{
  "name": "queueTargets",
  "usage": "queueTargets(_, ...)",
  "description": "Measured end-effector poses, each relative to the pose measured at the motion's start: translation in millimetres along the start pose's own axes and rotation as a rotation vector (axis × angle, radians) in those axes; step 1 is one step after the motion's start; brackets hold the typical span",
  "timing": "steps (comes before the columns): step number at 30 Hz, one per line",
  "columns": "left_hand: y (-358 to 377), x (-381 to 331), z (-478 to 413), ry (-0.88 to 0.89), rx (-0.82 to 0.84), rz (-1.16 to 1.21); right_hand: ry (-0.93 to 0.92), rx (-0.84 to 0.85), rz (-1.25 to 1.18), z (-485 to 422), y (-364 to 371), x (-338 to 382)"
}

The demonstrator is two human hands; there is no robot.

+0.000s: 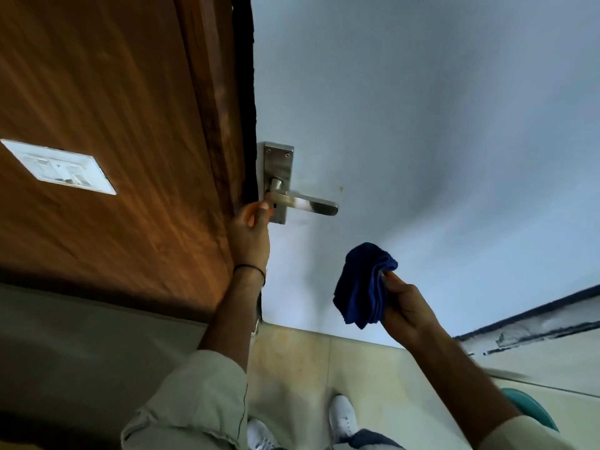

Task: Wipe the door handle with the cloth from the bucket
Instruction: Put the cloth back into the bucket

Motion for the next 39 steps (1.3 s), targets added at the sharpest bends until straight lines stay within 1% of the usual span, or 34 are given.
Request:
queueTargets(3, 8.2, 26.0, 41.6, -0.091, -0.003, 0.001, 0.003, -0.043, 0.011, 16.9, -25.5, 1.2)
queueTargets(5, 21.4, 40.8, 72.8, -0.161, 0.055, -0.035, 0.024, -0.064, 0.058, 30.1, -45.2, 5.7)
queueTargets(9, 74.2, 56.0, 137.0, -0.272, 0.252, -0.154, 0.023, -0.152, 0.194, 70.4, -99.7, 25.8)
queueTargets(13, 164.8, 66.6, 200.3, -0.286, 0.44, -0.246, -0.044, -0.261, 0.169, 137.6, -186.3, 49.1)
queueTargets(16, 254.4, 80.0, 261.4, -0.252, 0.593, -0.316, -0.113, -0.383, 0.108, 203.1, -267.6, 61.9)
queueTargets(18, 306.0, 88.9, 304.9, -0.271, 0.72, -0.343, -0.143, -0.479, 0.06, 245.7, -316.1, 65.5)
queueTargets(22, 400.6, 109.1, 386.6, -0.336, 1.06, -0.467, -0.214, -0.692, -0.055, 332.8, -399.9, 70.5)
queueTargets(24, 435.1, 118.0, 412.2, -0.335, 1.188, -0.542, -0.22, -0.765, -0.074, 363.5, -430.2, 72.6)
queueTargets(27, 486.7, 136.3, 434.6, -0.317, 1.304, -0.652, -0.209, -0.86, -0.069, 393.2, -475.1, 80.2)
queueTargets(32, 557.7, 169.9, 442.3, -0.292, 1.469, -0.769, -0.171, -1.004, -0.045, 405.0, -536.9, 97.8)
queueTargets(35, 606.9, 197.2, 437.0, -0.281, 1.52, -0.832, -0.163, -1.078, -0.034, 403.2, -563.2, 113.5)
queueTargets(39, 660.7, 250.9, 424.8, -0.318, 1.546, -0.93, -0.122, -1.115, 0.011, 390.0, -594.2, 139.2)
Point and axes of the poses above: each hand's wrist, its own z-axis away from the middle knuckle, its own y-axis out of the palm, x = y × z, the point moved 1 cm from there along -z, towards the middle knuckle, and after that the axes turned 8 degrees about x, right-handed, at the moved point
